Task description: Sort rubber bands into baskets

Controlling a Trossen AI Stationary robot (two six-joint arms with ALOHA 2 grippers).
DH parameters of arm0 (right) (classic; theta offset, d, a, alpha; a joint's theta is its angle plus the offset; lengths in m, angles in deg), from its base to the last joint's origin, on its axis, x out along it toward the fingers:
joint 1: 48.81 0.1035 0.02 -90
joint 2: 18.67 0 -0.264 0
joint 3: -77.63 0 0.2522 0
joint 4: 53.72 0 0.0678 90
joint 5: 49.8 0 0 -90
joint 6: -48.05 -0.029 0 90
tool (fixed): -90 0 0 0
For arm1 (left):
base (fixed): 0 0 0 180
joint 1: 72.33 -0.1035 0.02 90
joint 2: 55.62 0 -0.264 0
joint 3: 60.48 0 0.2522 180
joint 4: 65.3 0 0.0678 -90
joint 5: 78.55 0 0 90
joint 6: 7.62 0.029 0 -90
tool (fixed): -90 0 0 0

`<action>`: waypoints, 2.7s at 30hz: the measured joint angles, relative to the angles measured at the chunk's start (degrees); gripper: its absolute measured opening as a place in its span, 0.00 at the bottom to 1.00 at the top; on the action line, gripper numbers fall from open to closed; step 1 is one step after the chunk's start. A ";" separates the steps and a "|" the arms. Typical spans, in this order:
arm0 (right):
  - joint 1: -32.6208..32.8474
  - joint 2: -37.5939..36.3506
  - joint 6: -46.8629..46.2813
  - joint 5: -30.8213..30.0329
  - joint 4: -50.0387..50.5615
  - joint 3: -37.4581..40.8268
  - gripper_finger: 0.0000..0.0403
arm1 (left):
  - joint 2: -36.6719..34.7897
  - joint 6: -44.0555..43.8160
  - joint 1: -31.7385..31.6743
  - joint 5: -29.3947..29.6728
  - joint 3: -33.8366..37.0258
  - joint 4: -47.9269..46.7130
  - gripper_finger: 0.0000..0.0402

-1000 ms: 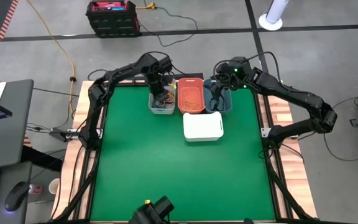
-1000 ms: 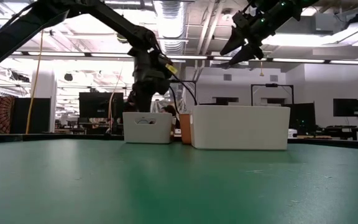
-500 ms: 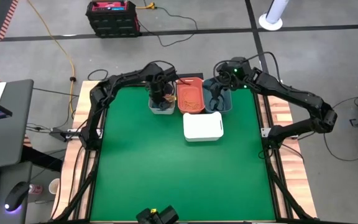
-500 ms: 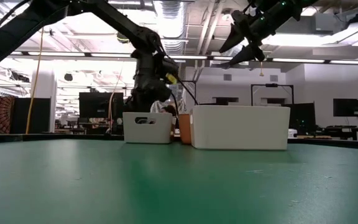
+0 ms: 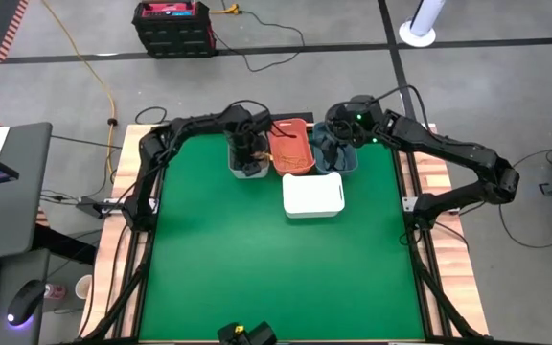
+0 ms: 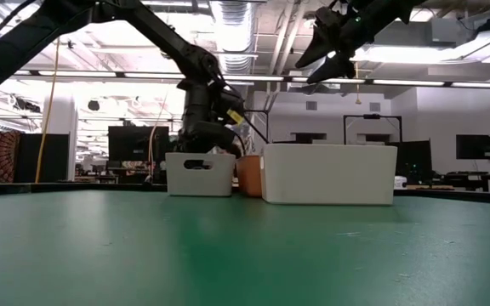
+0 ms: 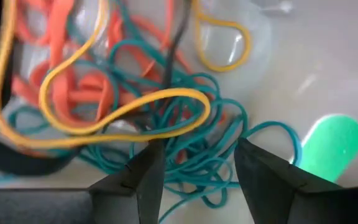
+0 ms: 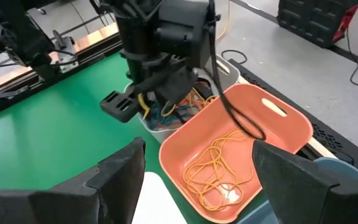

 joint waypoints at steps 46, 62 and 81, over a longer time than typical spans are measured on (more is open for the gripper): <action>1.57 -0.74 1.84 -6.25 0.66 -6.45 0.79 | -0.04 -9.76 1.80 3.34 -13.37 -10.00 0.51; 1.98 -0.74 0.31 -6.35 0.49 -6.45 0.79 | 0.02 15.25 0.81 4.62 -3.58 -0.71 0.47; 1.93 -0.72 -0.21 -6.34 0.49 -6.45 0.79 | -0.40 35.65 0.85 6.99 4.85 6.87 0.47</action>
